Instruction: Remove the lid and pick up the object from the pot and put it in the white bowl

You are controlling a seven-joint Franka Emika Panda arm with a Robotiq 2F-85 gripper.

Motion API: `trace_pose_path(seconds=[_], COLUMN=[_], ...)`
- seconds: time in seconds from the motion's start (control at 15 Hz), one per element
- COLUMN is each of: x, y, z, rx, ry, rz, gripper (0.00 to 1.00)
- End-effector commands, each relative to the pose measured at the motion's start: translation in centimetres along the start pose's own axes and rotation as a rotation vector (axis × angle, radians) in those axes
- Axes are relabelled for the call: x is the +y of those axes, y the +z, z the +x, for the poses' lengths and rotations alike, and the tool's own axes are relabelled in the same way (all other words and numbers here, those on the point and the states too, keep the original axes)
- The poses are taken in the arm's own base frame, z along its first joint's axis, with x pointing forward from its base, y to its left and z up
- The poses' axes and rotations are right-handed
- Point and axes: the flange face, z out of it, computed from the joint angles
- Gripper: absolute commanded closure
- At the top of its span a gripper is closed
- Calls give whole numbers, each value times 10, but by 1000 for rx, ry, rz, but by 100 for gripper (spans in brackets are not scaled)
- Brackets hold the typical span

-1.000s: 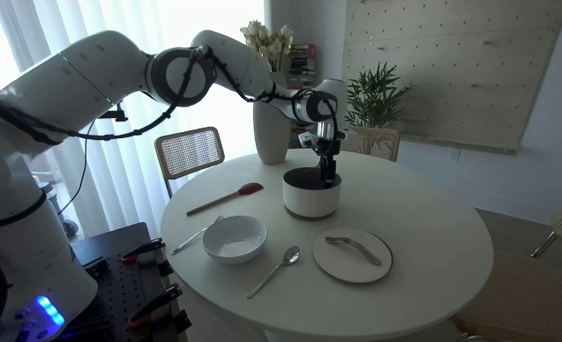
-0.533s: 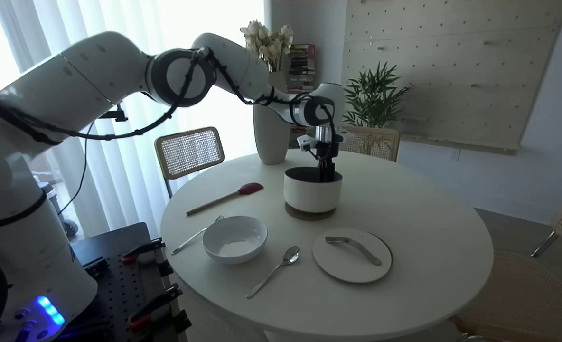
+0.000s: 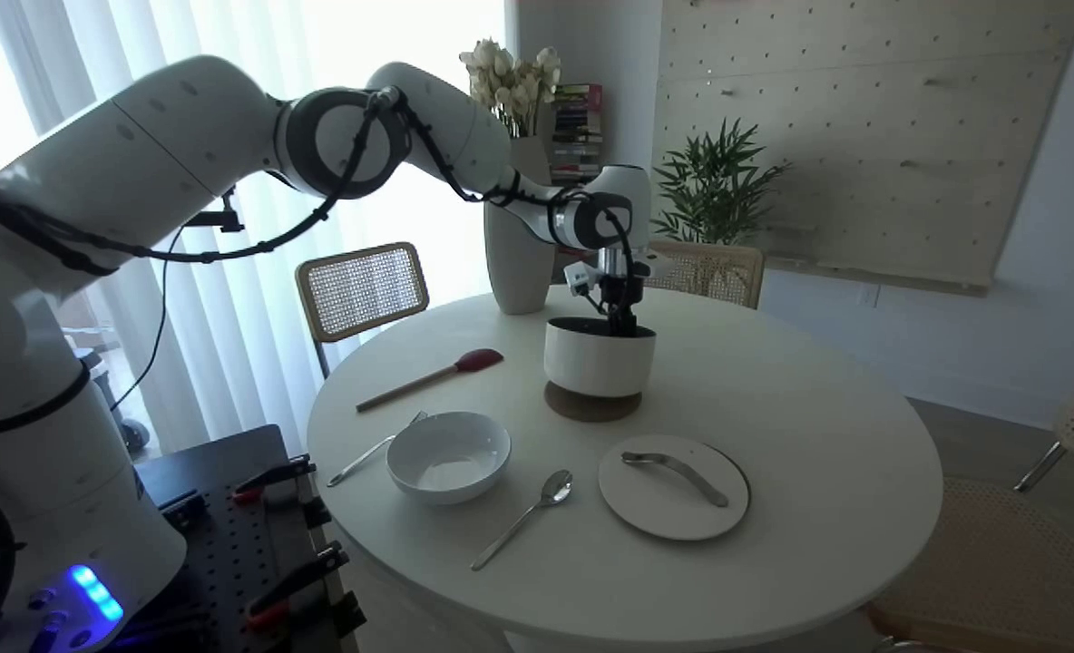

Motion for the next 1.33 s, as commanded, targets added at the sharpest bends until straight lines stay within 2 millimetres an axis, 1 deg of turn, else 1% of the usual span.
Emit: trace_pose_path(seconds=[0.0, 0.33, 0.67, 0.8, 1.27], x=[6, 17, 33, 42, 78], y=[5, 1, 0, -3, 6], z=[-17, -31, -50, -57, -88], rx=[-14, -6, -9, -6, -16], ry=[35, 56, 74, 78, 78], rz=[12, 35, 54, 57, 36], gripper=[0, 0, 0, 0, 0])
